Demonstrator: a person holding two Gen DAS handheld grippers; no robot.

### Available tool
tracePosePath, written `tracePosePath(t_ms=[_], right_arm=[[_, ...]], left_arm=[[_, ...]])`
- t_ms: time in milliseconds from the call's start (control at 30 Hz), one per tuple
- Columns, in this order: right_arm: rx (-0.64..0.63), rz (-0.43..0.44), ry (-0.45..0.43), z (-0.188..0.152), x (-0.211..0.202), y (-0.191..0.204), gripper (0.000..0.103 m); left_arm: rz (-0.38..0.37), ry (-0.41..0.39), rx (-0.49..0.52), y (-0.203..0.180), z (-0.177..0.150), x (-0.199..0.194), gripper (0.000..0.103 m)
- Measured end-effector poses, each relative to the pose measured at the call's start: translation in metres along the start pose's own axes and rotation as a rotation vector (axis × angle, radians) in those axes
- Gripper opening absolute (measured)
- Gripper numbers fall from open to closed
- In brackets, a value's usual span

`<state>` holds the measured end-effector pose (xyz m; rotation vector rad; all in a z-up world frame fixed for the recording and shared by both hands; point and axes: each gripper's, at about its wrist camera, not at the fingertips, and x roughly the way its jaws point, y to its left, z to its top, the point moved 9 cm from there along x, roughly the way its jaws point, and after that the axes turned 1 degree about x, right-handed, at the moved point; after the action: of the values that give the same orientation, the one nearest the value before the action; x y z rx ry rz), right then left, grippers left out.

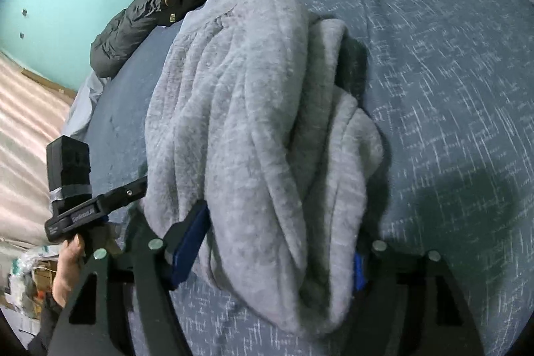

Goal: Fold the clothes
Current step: 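Lift the folded grey garment off the bed with both grippers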

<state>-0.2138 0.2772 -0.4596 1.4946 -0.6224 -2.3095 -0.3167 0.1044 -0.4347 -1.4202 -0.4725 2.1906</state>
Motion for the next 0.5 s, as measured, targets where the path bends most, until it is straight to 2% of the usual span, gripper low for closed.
tracePosePath(t_ms=[67,100,133,167,267,433,500], right_arm=[[-0.015,0.004,-0.009,0.001,-0.004,0.002,0.056],[-0.022,0.006,-0.013,0.002,-0.006,0.003,0.052],[-0.029,0.009,-0.017,0.003,-0.008,0.004,0.046],[-0.043,0.010,-0.021,0.003,-0.011,0.006,0.043],[-0.066,0.022,-0.021,0.004,-0.020,0.009,0.040],[-0.065,0.048,-0.025,0.008,-0.034,0.003,0.040],[-0.054,0.033,0.018,0.004,-0.025,-0.003,0.044]], left_arm=[[0.002,-0.008,0.003,-0.004,0.002,0.002,0.067],[-0.010,-0.010,-0.004,-0.008,-0.002,0.002,0.062],[-0.033,-0.004,-0.012,-0.012,-0.002,0.003,0.042],[-0.054,0.002,-0.019,-0.015,-0.003,0.004,0.037],[0.001,-0.004,0.031,-0.021,-0.002,-0.001,0.032],[0.000,-0.006,0.063,-0.035,-0.004,-0.010,0.031],[0.008,0.010,0.059,-0.032,-0.005,-0.004,0.033]])
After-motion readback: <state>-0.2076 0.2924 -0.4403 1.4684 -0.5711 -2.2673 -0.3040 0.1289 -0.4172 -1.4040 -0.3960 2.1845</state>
